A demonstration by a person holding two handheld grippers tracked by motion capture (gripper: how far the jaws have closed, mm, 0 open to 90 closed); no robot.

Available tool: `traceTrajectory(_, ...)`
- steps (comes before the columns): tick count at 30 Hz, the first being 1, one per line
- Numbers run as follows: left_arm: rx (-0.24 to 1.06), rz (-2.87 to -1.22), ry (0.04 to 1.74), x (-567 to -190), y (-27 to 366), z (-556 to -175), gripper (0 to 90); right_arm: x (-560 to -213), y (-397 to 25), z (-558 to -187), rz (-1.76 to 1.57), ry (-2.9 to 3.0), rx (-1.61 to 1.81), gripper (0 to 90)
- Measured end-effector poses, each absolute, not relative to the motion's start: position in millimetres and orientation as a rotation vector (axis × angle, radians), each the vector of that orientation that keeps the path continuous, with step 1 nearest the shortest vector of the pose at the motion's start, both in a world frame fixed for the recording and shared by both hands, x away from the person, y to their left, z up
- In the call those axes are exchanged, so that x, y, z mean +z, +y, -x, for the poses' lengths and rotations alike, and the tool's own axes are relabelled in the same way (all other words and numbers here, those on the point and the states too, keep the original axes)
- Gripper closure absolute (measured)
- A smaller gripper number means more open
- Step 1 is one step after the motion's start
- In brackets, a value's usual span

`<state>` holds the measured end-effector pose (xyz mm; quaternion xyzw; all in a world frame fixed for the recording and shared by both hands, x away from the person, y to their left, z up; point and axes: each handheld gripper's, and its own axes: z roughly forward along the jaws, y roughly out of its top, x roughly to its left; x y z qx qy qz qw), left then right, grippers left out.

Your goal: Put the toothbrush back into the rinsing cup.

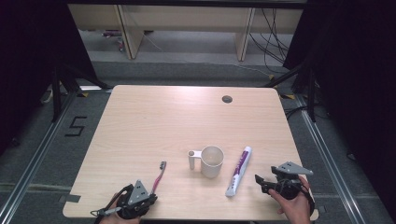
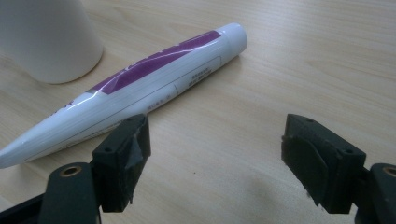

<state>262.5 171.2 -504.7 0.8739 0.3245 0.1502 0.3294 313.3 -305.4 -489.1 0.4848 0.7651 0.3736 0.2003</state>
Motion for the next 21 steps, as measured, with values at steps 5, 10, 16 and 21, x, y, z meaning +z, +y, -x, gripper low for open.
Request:
traceTrajectory(5,0.412,-2.298,0.85,-505.8,175.9,-262.2,84.3,-489.3,-305.9,-313.5,-1.338,2.126,1.045,24.9)
traceTrajectory(10,0.436,-2.315,0.852,-505.6,175.9,-264.3,84.4,-489.2,-305.8,-313.5,-1.342,2.136,1.05,24.9)
traceTrajectory(16,0.444,-2.328,0.858,-504.2,178.5,-269.1,83.1,-489.3,-303.1,-311.6,-1.401,2.118,1.076,24.9)
traceTrajectory(21,0.462,-2.327,0.832,-498.8,178.9,-273.8,75.7,-488.7,-305.1,-312.9,-1.363,2.125,1.069,25.0)
